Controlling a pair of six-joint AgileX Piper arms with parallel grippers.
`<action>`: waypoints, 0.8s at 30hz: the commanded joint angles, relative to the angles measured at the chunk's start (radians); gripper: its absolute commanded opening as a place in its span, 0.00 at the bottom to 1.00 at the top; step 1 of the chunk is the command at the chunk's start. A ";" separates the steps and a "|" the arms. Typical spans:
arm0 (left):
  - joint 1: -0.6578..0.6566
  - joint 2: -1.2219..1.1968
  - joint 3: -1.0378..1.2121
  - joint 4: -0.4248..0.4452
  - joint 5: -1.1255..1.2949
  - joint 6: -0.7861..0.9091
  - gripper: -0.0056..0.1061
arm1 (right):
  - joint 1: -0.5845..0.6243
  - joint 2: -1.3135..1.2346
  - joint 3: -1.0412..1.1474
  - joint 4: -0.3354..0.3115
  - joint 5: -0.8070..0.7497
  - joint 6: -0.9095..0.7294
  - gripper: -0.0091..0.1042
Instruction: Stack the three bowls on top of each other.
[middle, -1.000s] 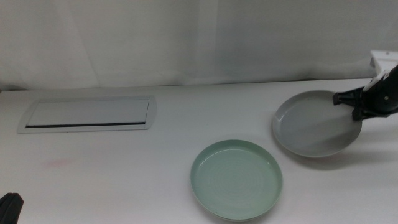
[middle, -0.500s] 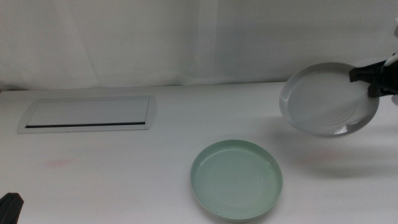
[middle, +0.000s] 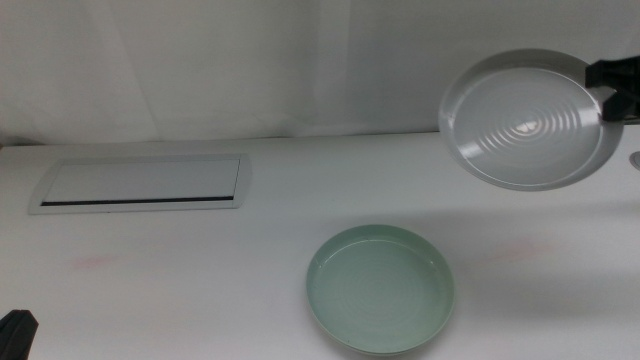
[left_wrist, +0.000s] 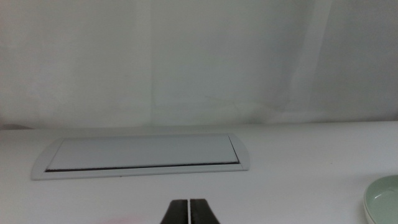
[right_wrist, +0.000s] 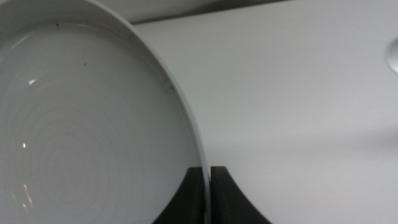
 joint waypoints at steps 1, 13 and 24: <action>-0.004 -0.004 0.038 -0.006 -0.008 -0.004 0.02 | 0.018 -0.027 -0.007 0.060 0.014 -0.033 0.06; -0.004 -0.004 0.038 -0.006 -0.008 -0.004 0.02 | 0.305 -0.008 -0.007 0.060 -0.027 0.055 0.06; -0.004 -0.004 0.038 -0.006 -0.008 -0.004 0.02 | 0.381 0.086 0.042 0.090 -0.072 0.092 0.06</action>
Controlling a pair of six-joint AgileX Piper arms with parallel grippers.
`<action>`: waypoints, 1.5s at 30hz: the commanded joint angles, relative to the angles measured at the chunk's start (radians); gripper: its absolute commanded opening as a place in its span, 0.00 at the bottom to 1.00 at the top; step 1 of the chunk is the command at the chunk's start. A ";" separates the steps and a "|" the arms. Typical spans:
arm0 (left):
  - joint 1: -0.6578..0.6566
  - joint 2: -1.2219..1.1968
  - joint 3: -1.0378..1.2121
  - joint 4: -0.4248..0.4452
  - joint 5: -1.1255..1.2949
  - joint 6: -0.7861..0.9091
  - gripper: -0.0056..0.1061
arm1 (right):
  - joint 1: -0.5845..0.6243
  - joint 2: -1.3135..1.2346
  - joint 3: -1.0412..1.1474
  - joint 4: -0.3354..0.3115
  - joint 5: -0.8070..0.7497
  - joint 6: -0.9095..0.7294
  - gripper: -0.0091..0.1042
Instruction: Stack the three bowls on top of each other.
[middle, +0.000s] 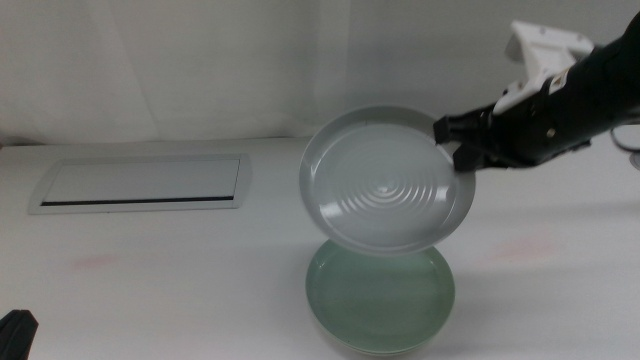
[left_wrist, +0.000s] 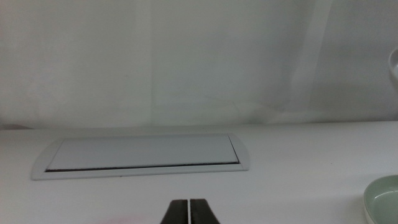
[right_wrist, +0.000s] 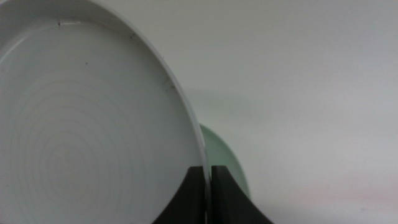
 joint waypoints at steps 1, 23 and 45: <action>-0.004 -0.004 0.038 -0.006 -0.008 -0.004 0.02 | 0.006 0.003 0.043 0.024 -0.048 0.003 0.06; -0.004 -0.004 0.038 -0.006 -0.022 -0.004 0.02 | 0.069 0.212 0.181 0.073 -0.201 -0.001 0.06; -0.004 -0.004 0.038 -0.006 -0.022 -0.004 0.02 | 0.069 0.252 0.183 -0.047 -0.156 0.032 0.08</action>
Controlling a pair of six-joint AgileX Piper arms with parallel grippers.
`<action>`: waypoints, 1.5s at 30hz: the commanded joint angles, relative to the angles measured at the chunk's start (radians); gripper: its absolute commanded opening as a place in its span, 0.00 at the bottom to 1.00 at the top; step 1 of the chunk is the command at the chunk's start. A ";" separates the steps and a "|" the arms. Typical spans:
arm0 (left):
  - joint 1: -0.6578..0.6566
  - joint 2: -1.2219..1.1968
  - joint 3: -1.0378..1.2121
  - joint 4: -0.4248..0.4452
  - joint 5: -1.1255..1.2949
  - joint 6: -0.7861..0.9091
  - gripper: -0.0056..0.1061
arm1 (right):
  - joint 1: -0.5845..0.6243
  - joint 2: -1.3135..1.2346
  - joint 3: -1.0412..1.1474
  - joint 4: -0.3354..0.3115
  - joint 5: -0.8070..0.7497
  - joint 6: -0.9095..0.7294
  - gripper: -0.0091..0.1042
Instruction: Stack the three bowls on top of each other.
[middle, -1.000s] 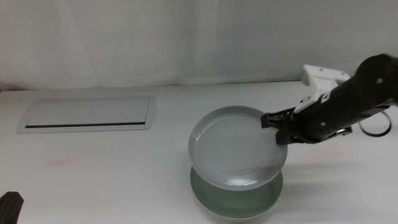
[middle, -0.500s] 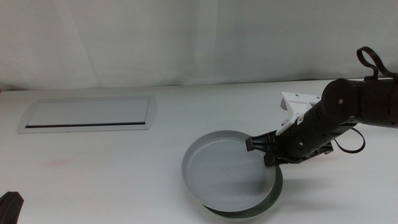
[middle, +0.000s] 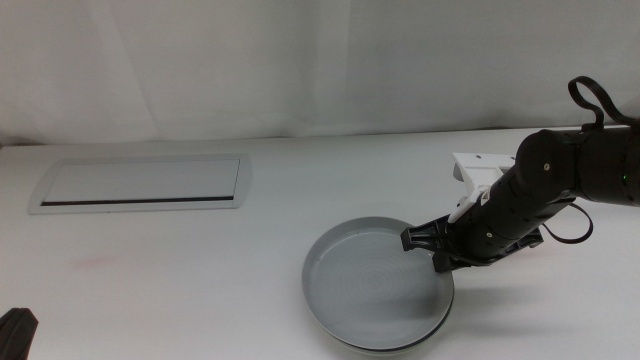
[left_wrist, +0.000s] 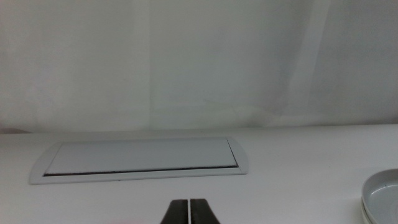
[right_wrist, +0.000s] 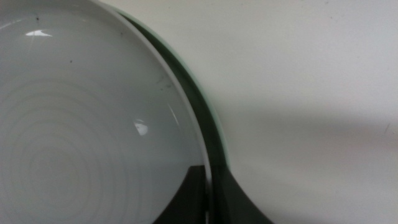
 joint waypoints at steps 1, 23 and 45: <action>-0.004 -0.004 0.038 -0.006 -0.011 -0.004 0.02 | 0.003 0.001 0.004 -0.027 0.007 -0.003 0.11; -0.004 -0.004 0.038 -0.006 -0.011 -0.004 0.02 | 0.003 -0.001 -0.197 -0.047 0.193 -0.055 0.99; -0.004 -0.004 0.038 -0.006 -0.011 -0.004 0.02 | -0.090 -0.204 -0.270 -0.380 0.160 0.064 0.98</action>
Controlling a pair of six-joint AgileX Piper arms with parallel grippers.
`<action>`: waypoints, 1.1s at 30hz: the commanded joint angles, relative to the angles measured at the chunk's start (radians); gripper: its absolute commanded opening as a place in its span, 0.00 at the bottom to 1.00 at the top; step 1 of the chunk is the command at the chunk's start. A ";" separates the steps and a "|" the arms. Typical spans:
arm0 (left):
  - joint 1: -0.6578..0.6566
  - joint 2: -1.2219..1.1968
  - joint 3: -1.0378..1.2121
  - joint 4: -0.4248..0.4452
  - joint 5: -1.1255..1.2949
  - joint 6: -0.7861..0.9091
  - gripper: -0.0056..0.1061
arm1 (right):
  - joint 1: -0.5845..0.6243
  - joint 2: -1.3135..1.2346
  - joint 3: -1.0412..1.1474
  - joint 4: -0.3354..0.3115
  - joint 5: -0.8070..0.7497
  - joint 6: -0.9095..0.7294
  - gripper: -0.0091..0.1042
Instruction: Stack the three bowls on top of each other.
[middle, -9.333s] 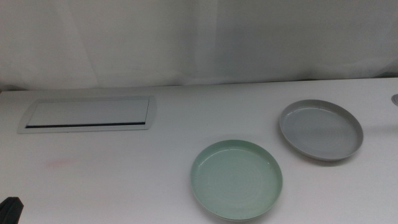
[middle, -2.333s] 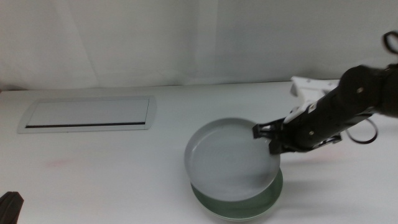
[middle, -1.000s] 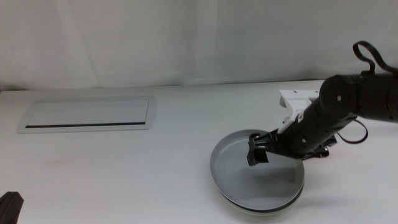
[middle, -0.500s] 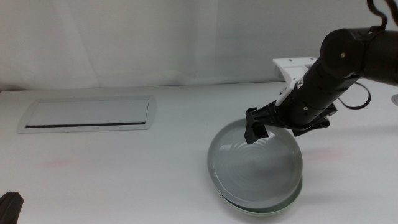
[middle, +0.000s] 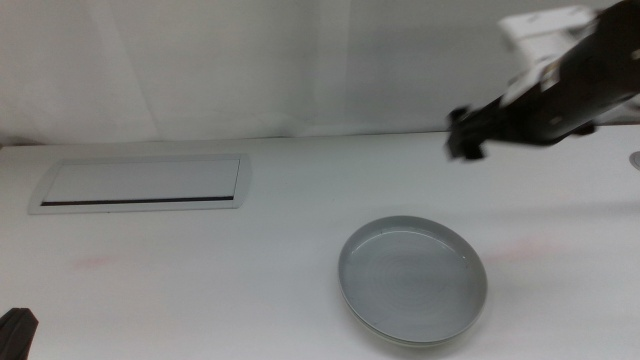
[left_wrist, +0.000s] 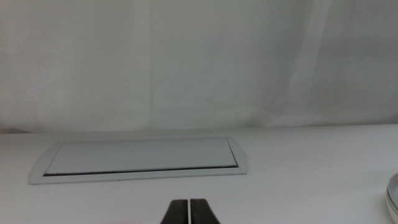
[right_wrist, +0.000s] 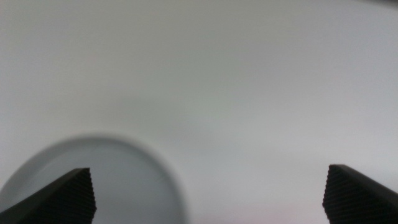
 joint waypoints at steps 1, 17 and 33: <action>-0.004 -0.004 0.038 -0.006 -0.011 -0.004 0.02 | -0.072 -0.030 -0.009 -0.034 -0.028 0.019 0.98; -0.004 -0.004 0.038 -0.006 -0.011 -0.004 0.02 | -0.256 -0.194 -0.005 -0.146 -0.021 0.103 0.06; -0.004 -0.004 0.038 -0.006 -0.011 -0.004 0.02 | -0.256 -0.585 0.329 -0.278 -0.272 0.217 0.06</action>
